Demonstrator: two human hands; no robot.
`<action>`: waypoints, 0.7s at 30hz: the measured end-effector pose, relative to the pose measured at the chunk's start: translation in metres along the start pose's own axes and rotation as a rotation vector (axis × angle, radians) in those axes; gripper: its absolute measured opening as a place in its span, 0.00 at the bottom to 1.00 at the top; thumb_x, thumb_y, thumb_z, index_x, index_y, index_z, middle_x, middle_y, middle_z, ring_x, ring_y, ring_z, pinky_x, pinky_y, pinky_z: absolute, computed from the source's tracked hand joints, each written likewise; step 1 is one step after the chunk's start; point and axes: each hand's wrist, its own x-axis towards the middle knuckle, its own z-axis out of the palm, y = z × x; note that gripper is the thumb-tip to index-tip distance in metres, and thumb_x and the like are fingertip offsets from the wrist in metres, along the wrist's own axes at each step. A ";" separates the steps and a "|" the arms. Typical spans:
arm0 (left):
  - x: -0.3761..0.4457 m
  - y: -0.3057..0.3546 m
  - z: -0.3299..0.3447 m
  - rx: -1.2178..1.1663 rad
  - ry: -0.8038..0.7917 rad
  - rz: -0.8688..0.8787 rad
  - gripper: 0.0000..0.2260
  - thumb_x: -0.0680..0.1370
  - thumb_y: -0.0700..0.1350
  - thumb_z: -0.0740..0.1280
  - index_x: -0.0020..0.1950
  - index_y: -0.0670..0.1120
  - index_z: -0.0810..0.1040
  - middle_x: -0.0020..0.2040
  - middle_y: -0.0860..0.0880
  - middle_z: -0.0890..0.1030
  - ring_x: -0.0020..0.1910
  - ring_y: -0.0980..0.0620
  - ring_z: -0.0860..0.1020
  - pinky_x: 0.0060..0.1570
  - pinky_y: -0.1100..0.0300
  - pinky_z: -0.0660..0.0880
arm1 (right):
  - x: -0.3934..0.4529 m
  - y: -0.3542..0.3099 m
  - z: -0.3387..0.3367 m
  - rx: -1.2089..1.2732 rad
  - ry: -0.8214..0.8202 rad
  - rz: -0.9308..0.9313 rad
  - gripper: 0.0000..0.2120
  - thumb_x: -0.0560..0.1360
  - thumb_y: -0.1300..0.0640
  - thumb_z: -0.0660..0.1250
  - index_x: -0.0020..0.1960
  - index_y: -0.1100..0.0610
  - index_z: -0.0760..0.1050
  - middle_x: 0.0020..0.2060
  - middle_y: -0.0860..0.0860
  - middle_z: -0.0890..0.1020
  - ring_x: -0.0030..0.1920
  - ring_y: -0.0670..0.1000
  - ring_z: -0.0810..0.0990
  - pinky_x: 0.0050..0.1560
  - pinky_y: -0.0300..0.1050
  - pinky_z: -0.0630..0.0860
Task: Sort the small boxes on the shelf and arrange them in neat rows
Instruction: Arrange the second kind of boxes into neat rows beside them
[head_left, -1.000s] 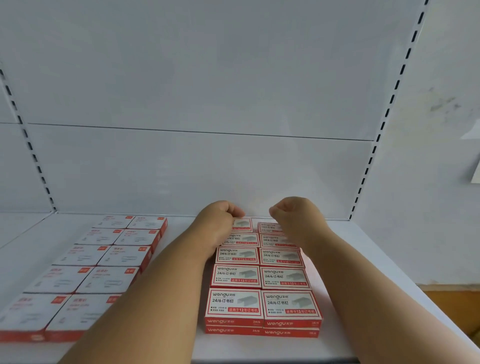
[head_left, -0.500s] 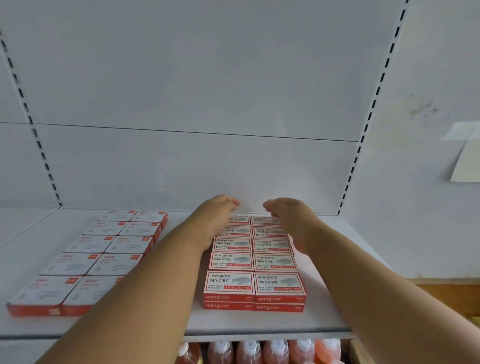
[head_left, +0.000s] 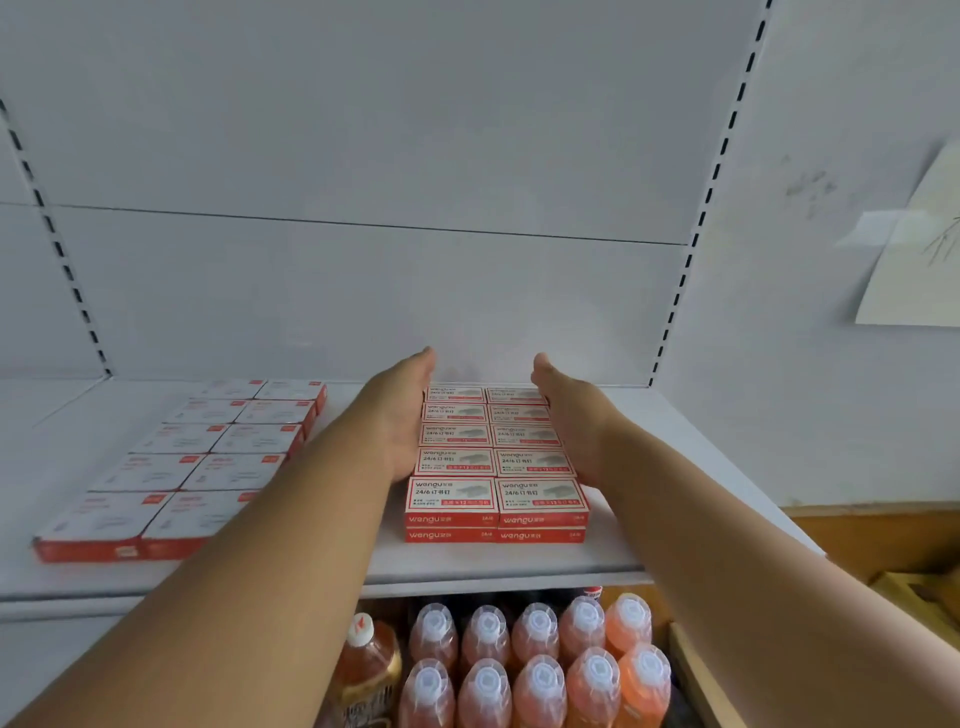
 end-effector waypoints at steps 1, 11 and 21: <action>-0.004 -0.002 -0.001 -0.017 -0.001 0.003 0.24 0.84 0.55 0.55 0.77 0.46 0.61 0.25 0.52 0.80 0.20 0.54 0.79 0.18 0.60 0.74 | -0.003 0.000 -0.001 0.003 -0.003 -0.017 0.23 0.79 0.38 0.57 0.61 0.54 0.73 0.47 0.57 0.84 0.46 0.61 0.86 0.52 0.62 0.80; -0.030 -0.018 -0.006 -0.075 -0.078 -0.112 0.18 0.82 0.60 0.57 0.55 0.49 0.79 0.45 0.48 0.87 0.43 0.46 0.86 0.46 0.48 0.82 | -0.035 0.026 -0.014 0.181 -0.114 -0.071 0.17 0.81 0.40 0.56 0.51 0.52 0.75 0.34 0.51 0.86 0.40 0.56 0.87 0.48 0.56 0.82; -0.076 -0.036 -0.026 0.527 0.035 0.247 0.11 0.80 0.57 0.62 0.62 0.64 0.72 0.51 0.66 0.77 0.45 0.66 0.76 0.39 0.70 0.69 | -0.069 0.044 -0.038 -0.551 0.099 -0.513 0.16 0.75 0.40 0.65 0.60 0.43 0.73 0.54 0.40 0.78 0.47 0.42 0.81 0.45 0.39 0.79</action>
